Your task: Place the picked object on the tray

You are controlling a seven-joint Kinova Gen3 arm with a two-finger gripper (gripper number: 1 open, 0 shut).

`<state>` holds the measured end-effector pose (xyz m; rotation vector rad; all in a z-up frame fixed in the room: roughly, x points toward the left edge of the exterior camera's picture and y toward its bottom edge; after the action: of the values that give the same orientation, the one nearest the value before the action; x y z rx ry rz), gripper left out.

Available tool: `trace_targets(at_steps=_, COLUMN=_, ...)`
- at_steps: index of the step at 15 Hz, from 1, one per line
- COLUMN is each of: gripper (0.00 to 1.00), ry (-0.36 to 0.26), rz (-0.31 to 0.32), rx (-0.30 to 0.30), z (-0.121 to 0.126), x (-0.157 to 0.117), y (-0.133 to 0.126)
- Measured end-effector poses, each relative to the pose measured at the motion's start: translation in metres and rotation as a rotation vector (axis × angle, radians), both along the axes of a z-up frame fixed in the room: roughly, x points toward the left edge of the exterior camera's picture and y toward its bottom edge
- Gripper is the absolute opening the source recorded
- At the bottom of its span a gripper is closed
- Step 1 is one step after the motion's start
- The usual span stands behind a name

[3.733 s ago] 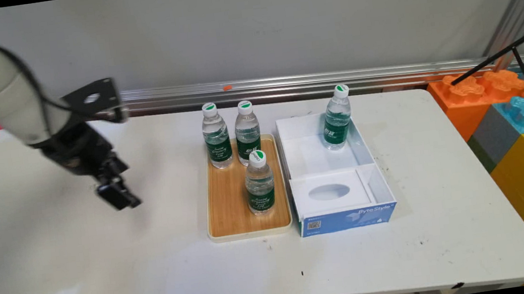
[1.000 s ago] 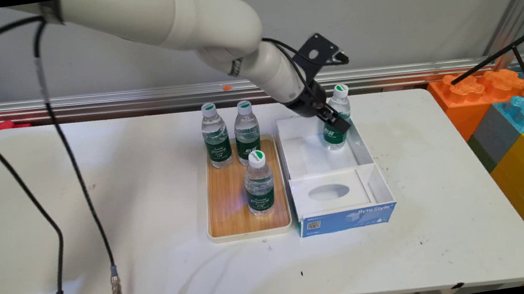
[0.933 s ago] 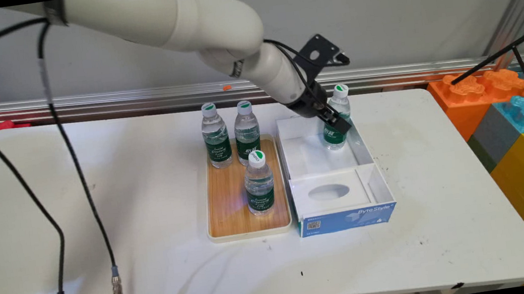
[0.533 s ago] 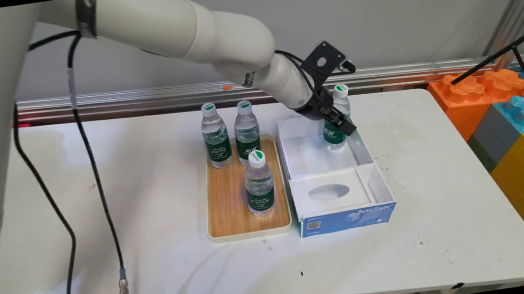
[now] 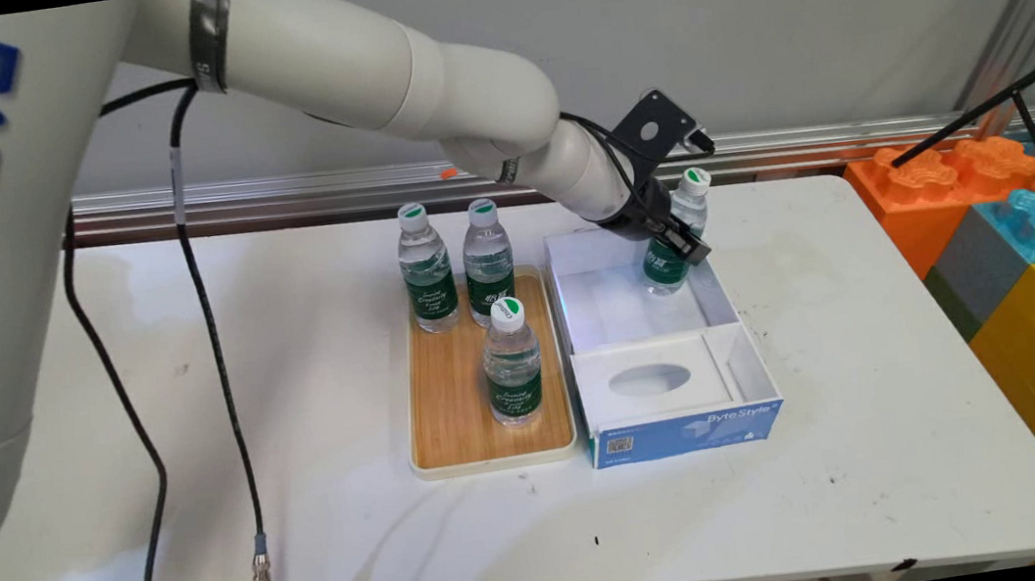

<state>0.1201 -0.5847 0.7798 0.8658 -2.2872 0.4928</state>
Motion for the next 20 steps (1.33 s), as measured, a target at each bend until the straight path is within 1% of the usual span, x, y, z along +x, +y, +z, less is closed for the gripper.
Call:
trace_targets(at_steps=4, gripper=0.0, ry=-0.008, rz=0.002, rx=-0.003, z=0.004, x=-0.001, y=0.001)
trace_targets(at_steps=6, gripper=0.0, ry=-0.007, rz=0.01, rx=-0.002, z=0.012, x=-0.003, y=0.005)
trace_targets(at_steps=7, gripper=0.0, ry=-0.005, rz=0.017, rx=0.0, z=0.02, x=-0.003, y=0.007)
trace_targets(at_steps=9, gripper=0.0, ry=0.005, rz=0.034, rx=0.005, z=0.042, x=-0.005, y=0.011)
trace_targets(at_steps=12, gripper=0.0, ry=0.019, rz=0.057, rx=0.013, z=0.089, x=-0.007, y=0.019)
trace_targets(at_steps=14, gripper=0.0, ry=0.024, rz=0.064, rx=0.028, z=0.124, x=-0.004, y=0.027)
trace_targets(at_steps=15, gripper=0.0, ry=0.025, rz=0.066, rx=0.038, z=0.14, x=-0.002, y=0.032)
trace_targets(at_steps=16, gripper=0.0, ry=0.023, rz=0.067, rx=0.045, z=0.149, x=0.001, y=0.035)
trace_targets(at_steps=18, gripper=0.0, ry=0.021, rz=0.066, rx=0.068, z=0.179, x=0.008, y=0.046)
trace_targets(at_steps=20, gripper=0.0, ry=0.016, rz=0.051, rx=0.076, z=0.202, x=0.016, y=0.056)
